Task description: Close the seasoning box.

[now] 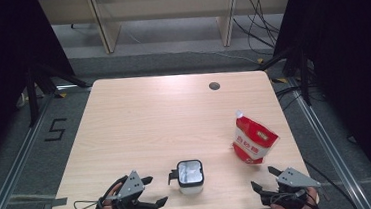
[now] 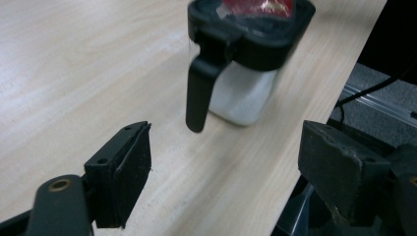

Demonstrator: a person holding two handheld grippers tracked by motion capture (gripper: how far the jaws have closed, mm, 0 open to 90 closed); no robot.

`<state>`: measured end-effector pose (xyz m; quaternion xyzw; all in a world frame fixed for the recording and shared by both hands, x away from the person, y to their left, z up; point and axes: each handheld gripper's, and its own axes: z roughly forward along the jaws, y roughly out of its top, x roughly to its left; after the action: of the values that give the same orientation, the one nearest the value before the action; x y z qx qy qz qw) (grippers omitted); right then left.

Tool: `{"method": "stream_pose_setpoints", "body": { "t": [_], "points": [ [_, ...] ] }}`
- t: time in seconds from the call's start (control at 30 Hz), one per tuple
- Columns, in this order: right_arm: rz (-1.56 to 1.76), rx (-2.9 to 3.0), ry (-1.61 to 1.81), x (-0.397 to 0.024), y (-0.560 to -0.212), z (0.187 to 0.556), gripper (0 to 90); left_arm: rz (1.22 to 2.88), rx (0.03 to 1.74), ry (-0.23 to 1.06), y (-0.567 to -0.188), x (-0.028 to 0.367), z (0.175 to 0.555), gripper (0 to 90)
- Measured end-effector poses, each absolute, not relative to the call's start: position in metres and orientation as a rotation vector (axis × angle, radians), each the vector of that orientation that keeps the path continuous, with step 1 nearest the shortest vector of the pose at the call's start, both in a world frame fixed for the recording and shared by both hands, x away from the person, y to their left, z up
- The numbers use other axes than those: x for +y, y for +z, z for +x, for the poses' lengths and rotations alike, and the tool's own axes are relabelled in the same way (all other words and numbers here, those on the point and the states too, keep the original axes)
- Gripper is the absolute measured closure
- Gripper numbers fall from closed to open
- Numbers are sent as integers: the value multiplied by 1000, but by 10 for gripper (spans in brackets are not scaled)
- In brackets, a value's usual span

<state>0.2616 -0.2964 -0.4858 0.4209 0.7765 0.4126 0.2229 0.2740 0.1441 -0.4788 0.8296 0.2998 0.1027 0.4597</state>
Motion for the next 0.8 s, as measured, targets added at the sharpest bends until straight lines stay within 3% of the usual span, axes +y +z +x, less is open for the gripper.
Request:
{"method": "stream_pose_setpoints", "body": {
  "t": [0.8],
  "points": [
    [1163,2167,1147,-293,-488,262,160,2027,801,274,-492,151,267,164]
  ]
}}
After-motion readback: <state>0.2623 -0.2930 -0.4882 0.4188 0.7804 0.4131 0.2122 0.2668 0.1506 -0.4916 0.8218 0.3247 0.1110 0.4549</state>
